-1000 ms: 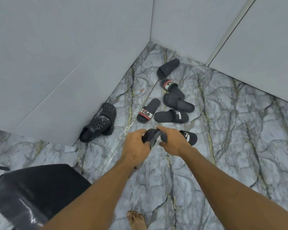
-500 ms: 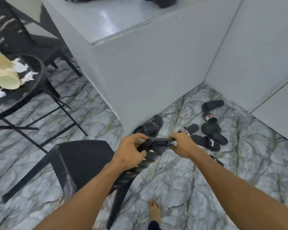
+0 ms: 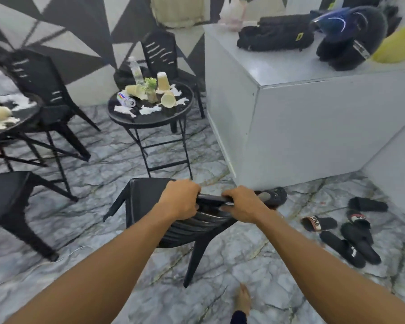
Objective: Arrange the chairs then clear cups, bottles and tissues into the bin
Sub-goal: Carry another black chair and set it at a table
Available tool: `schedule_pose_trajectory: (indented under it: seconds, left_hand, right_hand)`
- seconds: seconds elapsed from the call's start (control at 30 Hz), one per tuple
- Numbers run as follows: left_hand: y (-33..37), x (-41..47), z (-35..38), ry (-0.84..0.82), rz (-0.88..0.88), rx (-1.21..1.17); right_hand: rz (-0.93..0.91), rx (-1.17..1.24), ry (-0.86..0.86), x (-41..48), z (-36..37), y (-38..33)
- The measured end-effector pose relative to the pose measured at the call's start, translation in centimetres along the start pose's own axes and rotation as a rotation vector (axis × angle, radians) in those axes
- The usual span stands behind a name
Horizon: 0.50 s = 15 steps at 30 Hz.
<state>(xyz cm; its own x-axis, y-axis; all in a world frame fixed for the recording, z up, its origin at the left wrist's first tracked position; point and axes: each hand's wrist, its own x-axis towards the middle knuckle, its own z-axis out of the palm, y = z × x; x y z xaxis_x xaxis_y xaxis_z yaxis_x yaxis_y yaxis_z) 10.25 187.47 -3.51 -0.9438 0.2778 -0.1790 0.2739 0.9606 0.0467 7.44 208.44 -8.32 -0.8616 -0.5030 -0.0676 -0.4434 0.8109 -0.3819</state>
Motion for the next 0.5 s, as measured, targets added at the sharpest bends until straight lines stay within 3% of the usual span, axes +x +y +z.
schedule_pose_trajectory:
  seconds: [0.23, 0.4, 0.5]
  left_hand:
    - [-5.2, -5.0, 0.0, 0.029, -0.097, 0.026]
    - [-8.6, -6.9, 0.7, 0.049, -0.13, -0.004]
    - [-8.5, -7.4, 1.8, 0.052, -0.103, 0.053]
  right_hand:
    - [-0.076, -0.058, -0.093, 1.7, 1.2, -3.7]
    - [-0.073, 0.037, -0.048, 2.4, 2.0, -0.8]
    - [-0.206, -0.008, -0.04, 4.2, 2.9, -1.3]
